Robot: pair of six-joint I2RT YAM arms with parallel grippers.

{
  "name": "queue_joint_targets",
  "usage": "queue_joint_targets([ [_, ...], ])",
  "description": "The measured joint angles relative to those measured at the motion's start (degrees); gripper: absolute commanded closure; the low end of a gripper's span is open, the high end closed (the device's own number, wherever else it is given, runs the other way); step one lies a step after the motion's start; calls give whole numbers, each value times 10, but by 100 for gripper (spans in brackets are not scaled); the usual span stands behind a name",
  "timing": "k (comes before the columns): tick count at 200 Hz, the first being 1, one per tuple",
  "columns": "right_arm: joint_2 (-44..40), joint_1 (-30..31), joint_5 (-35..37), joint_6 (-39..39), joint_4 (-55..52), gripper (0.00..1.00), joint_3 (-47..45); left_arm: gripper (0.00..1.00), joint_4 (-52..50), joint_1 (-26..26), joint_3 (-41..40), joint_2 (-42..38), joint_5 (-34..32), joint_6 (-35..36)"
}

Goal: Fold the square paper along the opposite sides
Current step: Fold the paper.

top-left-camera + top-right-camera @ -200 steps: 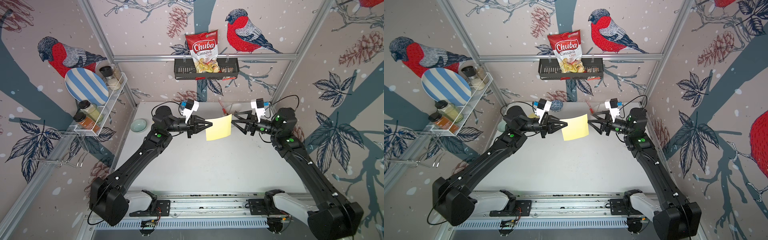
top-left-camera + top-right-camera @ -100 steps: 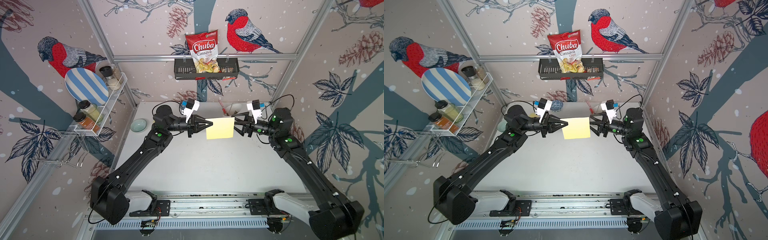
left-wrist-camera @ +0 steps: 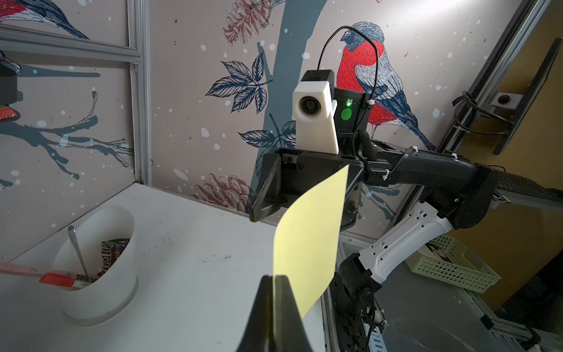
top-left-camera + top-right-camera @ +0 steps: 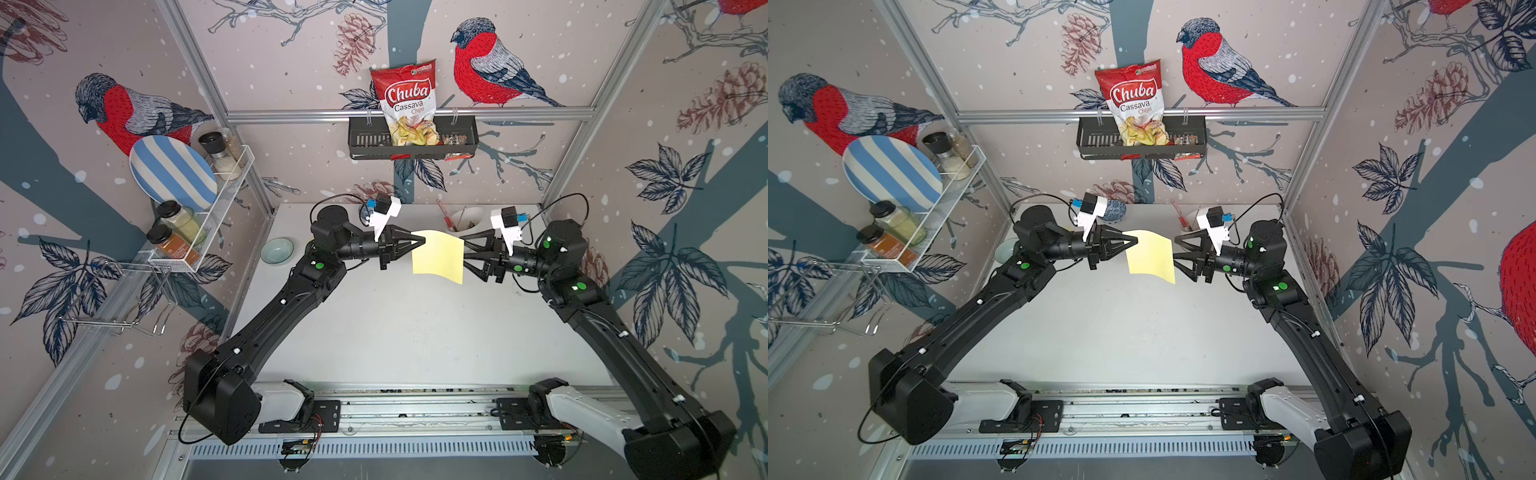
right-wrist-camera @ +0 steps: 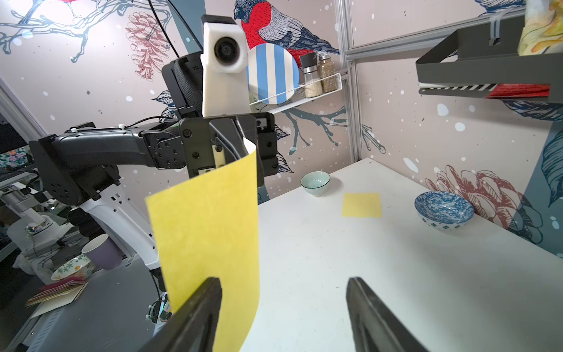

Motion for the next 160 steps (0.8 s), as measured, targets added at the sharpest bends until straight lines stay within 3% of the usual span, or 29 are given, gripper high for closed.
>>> queue_joint_targets([
  [160,42,82,13,-40,-34,29,29,100,-7,0,0,4,-10,10],
])
